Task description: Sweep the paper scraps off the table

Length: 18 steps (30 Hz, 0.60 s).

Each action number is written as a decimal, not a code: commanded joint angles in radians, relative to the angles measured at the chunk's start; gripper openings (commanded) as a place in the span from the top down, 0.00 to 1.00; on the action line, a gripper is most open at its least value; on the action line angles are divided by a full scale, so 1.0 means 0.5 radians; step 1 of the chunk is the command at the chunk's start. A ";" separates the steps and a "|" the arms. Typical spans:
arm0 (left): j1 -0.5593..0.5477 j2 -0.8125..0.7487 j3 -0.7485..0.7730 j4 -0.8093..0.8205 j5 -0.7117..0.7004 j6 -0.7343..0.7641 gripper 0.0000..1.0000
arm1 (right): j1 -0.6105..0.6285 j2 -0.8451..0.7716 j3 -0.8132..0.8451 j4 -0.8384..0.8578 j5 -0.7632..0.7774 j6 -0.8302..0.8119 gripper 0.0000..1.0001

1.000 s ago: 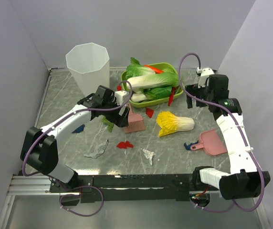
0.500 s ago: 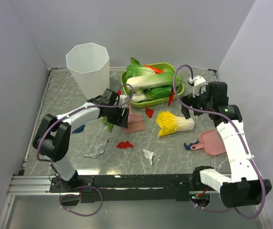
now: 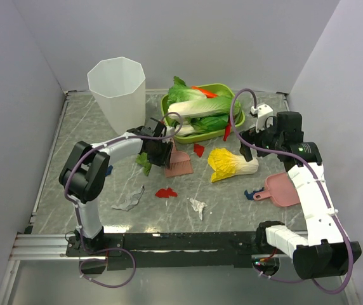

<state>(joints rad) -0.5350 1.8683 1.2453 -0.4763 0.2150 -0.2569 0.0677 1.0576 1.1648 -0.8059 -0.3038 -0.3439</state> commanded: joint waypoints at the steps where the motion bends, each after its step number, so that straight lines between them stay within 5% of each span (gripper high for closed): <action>1: -0.025 0.003 0.037 -0.035 -0.129 -0.054 0.52 | 0.012 -0.044 0.011 0.075 -0.009 0.001 0.00; 12: -0.034 0.028 -0.048 0.005 -0.258 -0.008 0.59 | 0.009 -0.081 -0.023 0.072 -0.027 0.010 0.00; 18: -0.034 -0.036 -0.061 0.008 -0.222 -0.035 0.54 | 0.012 -0.115 -0.047 0.075 -0.021 0.004 0.00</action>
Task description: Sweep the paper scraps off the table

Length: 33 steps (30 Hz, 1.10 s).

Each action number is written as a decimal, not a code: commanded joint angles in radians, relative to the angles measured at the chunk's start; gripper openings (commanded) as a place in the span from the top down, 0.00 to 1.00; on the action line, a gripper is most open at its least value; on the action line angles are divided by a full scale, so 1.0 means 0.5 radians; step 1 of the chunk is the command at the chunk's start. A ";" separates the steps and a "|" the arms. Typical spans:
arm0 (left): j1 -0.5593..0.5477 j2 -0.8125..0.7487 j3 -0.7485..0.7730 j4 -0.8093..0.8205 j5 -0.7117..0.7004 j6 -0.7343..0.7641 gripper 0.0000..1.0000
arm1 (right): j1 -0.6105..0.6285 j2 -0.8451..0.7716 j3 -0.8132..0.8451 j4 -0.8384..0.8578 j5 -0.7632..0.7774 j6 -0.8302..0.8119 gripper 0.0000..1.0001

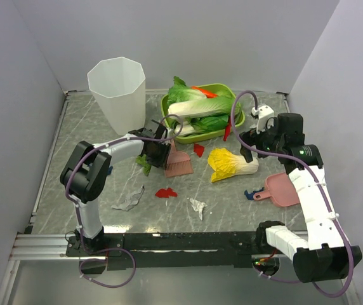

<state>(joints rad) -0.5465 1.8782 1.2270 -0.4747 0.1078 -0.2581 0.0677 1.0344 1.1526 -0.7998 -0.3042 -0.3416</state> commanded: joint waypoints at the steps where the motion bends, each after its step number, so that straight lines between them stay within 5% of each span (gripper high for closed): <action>1: -0.015 -0.081 -0.021 0.011 0.042 -0.039 0.53 | 0.009 -0.071 -0.032 0.062 -0.024 0.002 0.00; 9: -0.051 -0.020 0.098 -0.005 0.137 -0.082 0.48 | 0.009 -0.053 -0.026 0.069 -0.054 0.024 0.00; 24: -0.140 -0.004 -0.030 -0.051 -0.283 0.019 0.64 | 0.012 -0.053 0.002 0.059 -0.054 0.008 0.00; 26: -0.140 -0.041 -0.064 -0.048 -0.280 0.040 0.72 | 0.012 -0.044 0.005 0.059 -0.063 0.011 0.00; 29: -0.137 -0.108 -0.134 -0.014 -0.234 0.083 0.96 | 0.012 -0.029 0.008 0.063 -0.079 0.014 0.00; 33: -0.137 -0.213 -0.220 0.032 -0.231 0.132 0.99 | 0.012 -0.010 0.023 0.069 -0.106 0.011 0.00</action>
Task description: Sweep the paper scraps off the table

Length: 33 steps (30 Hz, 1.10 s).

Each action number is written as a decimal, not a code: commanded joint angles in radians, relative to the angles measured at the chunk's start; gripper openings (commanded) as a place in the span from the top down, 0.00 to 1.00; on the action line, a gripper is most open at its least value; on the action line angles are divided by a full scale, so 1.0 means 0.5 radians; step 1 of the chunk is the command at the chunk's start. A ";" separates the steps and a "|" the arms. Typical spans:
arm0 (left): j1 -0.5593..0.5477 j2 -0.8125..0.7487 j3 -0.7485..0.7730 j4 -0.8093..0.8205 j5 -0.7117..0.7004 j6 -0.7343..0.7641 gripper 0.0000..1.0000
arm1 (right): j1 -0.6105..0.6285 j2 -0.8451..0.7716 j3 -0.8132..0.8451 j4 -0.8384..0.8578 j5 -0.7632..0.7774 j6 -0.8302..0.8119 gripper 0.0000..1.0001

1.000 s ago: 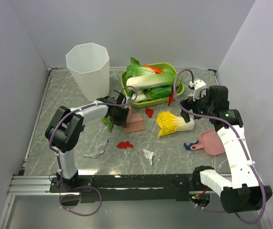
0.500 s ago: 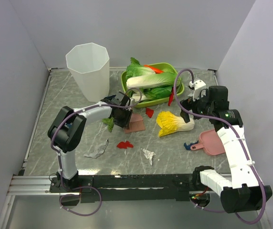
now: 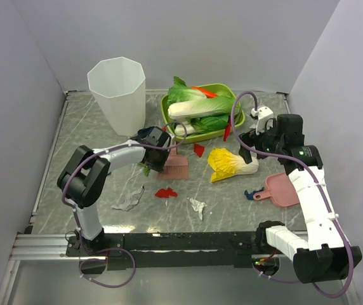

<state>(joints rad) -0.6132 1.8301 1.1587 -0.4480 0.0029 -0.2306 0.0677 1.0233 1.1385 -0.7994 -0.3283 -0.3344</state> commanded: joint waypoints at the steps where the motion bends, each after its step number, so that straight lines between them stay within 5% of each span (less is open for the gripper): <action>1: -0.004 -0.135 -0.093 -0.021 -0.024 0.093 0.99 | 0.012 0.015 0.052 0.068 -0.061 -0.009 0.00; 12: 0.042 -0.417 -0.060 0.046 0.230 0.440 0.99 | 0.009 0.027 0.070 0.059 -0.159 -0.043 0.00; 24: 0.140 -0.899 -0.228 0.108 0.598 1.182 0.99 | 0.015 -0.003 0.088 0.006 -1.064 -0.393 0.00; 33: 0.153 -1.331 -0.335 0.059 0.979 1.700 0.99 | 0.220 0.245 0.183 0.086 -1.252 -0.472 0.00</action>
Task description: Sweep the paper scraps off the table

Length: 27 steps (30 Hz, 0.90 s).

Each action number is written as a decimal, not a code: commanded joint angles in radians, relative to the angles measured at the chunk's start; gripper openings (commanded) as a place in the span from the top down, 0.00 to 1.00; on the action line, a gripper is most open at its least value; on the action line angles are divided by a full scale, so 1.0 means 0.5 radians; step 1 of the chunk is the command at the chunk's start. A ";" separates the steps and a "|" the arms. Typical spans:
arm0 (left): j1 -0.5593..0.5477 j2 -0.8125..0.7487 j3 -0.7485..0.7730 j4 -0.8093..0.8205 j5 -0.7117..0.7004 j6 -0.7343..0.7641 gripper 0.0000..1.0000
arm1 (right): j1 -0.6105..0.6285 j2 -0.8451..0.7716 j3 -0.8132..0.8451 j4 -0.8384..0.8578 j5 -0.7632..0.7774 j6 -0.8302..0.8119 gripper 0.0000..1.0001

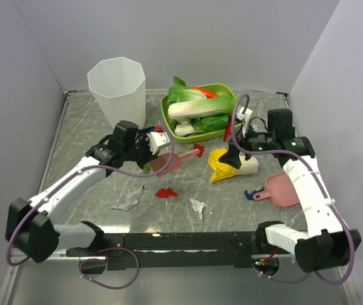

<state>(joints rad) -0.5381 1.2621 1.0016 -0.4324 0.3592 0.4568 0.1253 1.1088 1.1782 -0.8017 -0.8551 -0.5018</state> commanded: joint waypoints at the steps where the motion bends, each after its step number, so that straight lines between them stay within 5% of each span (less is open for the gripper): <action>1: 0.005 -0.259 -0.027 0.024 0.288 0.353 0.99 | 0.136 0.114 0.116 0.094 -0.186 -0.162 0.00; 16: 0.002 -0.539 0.012 0.156 0.488 0.212 0.99 | 0.544 0.445 0.248 0.315 -0.241 -0.162 0.06; 24: 0.005 -0.527 0.013 0.285 0.454 0.022 0.99 | 0.559 0.482 0.258 0.315 -0.309 -0.107 0.36; 27: 0.005 -0.512 0.022 0.334 0.451 -0.064 0.99 | 0.565 0.461 0.221 0.318 -0.309 -0.101 0.40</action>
<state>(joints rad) -0.5381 1.0031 0.9855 -0.3550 0.5636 0.4942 0.4015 1.3327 1.2587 -0.6727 -0.9607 -0.5518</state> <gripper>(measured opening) 0.010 0.629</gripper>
